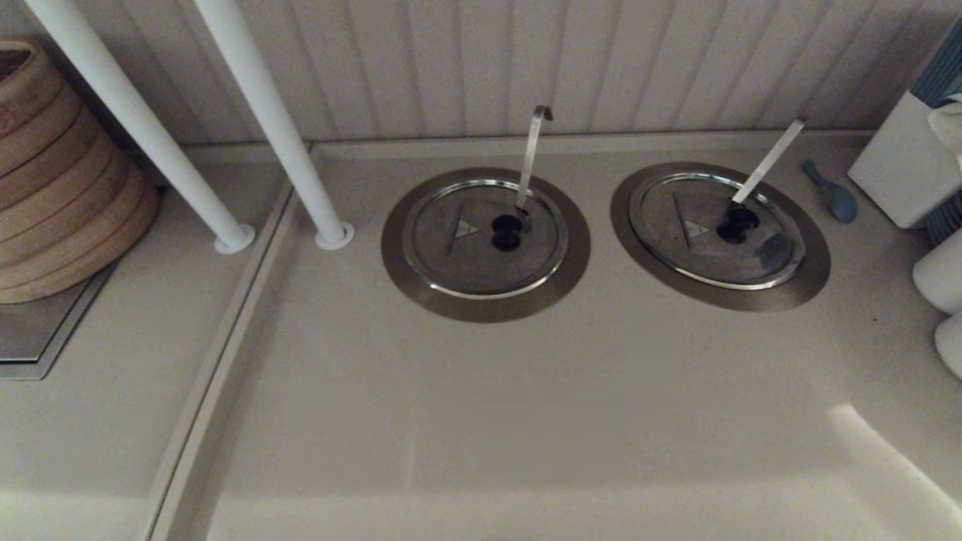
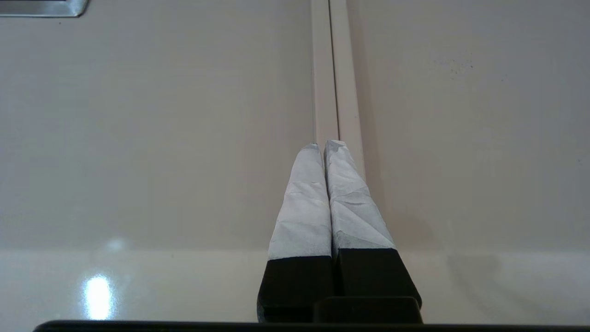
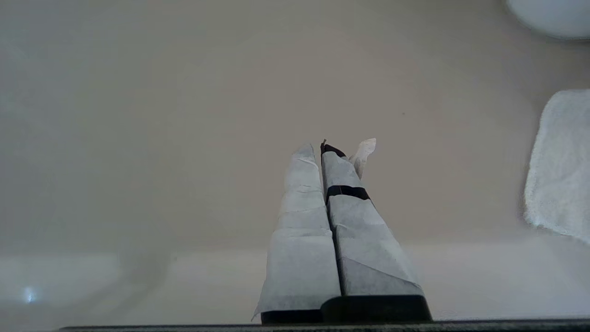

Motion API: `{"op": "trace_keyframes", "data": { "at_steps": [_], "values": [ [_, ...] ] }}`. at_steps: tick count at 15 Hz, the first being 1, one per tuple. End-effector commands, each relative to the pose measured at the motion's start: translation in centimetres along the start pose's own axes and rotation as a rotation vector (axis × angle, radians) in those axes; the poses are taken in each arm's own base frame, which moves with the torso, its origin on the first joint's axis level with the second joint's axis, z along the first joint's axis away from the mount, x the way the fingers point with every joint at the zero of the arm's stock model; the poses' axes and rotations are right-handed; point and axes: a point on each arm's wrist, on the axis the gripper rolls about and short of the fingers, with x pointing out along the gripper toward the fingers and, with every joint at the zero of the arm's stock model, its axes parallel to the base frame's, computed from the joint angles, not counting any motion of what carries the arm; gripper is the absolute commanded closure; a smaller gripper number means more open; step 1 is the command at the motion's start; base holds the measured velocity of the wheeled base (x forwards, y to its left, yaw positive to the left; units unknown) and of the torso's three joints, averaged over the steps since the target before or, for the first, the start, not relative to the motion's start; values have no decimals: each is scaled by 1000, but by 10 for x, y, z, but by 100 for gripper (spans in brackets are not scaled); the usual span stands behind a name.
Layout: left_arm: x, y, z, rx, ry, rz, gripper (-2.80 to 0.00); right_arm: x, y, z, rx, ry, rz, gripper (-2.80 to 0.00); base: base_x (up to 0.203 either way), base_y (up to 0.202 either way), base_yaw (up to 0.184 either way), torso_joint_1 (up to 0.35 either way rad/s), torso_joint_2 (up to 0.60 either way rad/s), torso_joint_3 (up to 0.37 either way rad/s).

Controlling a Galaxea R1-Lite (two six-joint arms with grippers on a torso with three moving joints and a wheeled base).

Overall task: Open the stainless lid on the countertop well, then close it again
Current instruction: Open the lid

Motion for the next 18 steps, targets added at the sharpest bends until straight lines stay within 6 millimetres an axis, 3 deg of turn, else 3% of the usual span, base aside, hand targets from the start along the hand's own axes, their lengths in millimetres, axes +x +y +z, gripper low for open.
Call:
{"op": "trace_keyframes", "data": {
  "at_steps": [1, 5, 8, 10, 13, 15, 18],
  "values": [
    [0, 0, 0, -1, -1, 1, 0, -2, 0, 12, 7, -84, -14, 0, 0, 0, 0, 0, 0, 0],
    [0, 0, 0, -1, 0, 1, 0, -18, -1, 56, 8, -152, -33, 0, 0, 0, 0, 0, 0, 0],
    [0, 0, 0, -1, -2, 1, 0, 0, -2, 96, 39, -13, -40, 0, 0, 0, 0, 0, 0, 0],
    [0, 0, 0, -1, 0, 1, 0, 34, -3, 131, 86, 100, -75, 0, 0, 0, 0, 0, 0, 0],
    [0, 0, 0, -1, 0, 1, 0, 102, -6, 178, 117, 222, -126, 0, 0, 0, 0, 0, 0, 0],
    [0, 0, 0, -1, -1, 1, 0, 149, -8, 196, 119, 262, -149, 0, 0, 0, 0, 0, 0, 0],
    [0, 0, 0, -1, 0, 1, 0, 225, -14, 198, 83, 254, -243, 0, 0, 0, 0, 0, 0, 0]
  ]
}}
